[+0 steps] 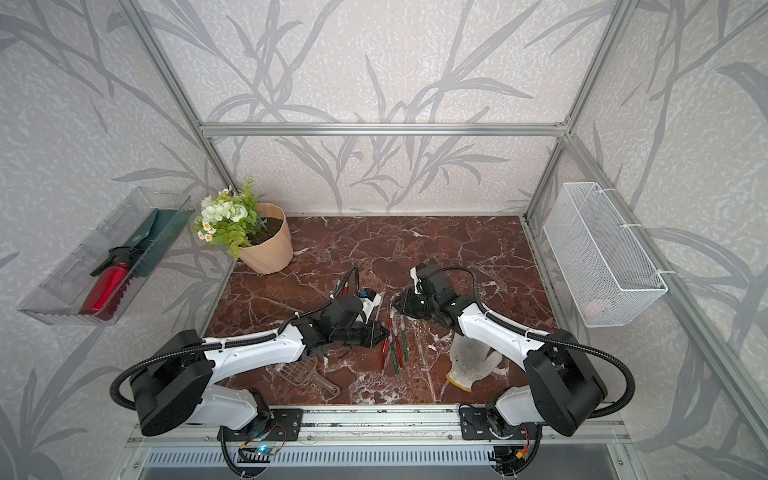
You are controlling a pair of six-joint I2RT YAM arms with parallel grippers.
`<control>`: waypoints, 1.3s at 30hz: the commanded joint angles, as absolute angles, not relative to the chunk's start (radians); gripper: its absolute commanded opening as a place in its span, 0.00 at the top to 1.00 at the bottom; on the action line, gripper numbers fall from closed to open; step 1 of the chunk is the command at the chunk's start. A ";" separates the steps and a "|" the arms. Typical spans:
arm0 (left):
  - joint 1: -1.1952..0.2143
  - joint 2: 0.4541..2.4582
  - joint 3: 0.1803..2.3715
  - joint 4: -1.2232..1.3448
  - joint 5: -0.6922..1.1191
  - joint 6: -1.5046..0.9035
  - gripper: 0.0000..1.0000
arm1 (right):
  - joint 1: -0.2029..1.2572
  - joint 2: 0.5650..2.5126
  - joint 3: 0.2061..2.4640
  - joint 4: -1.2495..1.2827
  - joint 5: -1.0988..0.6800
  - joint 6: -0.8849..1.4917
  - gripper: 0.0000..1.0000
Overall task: Remove protective caps from carving knives
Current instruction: Remove the protective sleeve from the carving knife.
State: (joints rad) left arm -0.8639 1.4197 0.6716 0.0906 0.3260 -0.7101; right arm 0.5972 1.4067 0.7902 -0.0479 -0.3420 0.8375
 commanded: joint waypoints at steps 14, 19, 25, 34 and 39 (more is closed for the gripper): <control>-0.861 1.426 0.687 0.108 0.335 -0.718 0.94 | 0.592 1.444 0.807 0.006 -0.365 0.833 0.80; -0.861 1.430 0.686 0.113 0.337 -0.721 0.94 | 0.593 1.442 0.801 0.008 -0.361 0.833 0.82; -0.861 1.427 0.682 0.117 0.341 -0.720 0.94 | 0.592 1.440 0.796 0.009 -0.353 0.833 0.85; -0.861 1.420 0.669 0.122 0.340 -0.715 0.94 | 0.583 1.431 0.795 0.023 -0.342 0.839 0.87; -0.861 1.426 0.668 0.130 0.355 -0.713 0.94 | 0.571 1.431 0.798 0.031 -0.342 0.841 0.88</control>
State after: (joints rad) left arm -0.8600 1.4212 0.6716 0.1055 0.3347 -0.7113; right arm 0.5850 1.4391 0.7902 -0.0036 -0.3576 0.8413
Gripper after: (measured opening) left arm 0.082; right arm 0.137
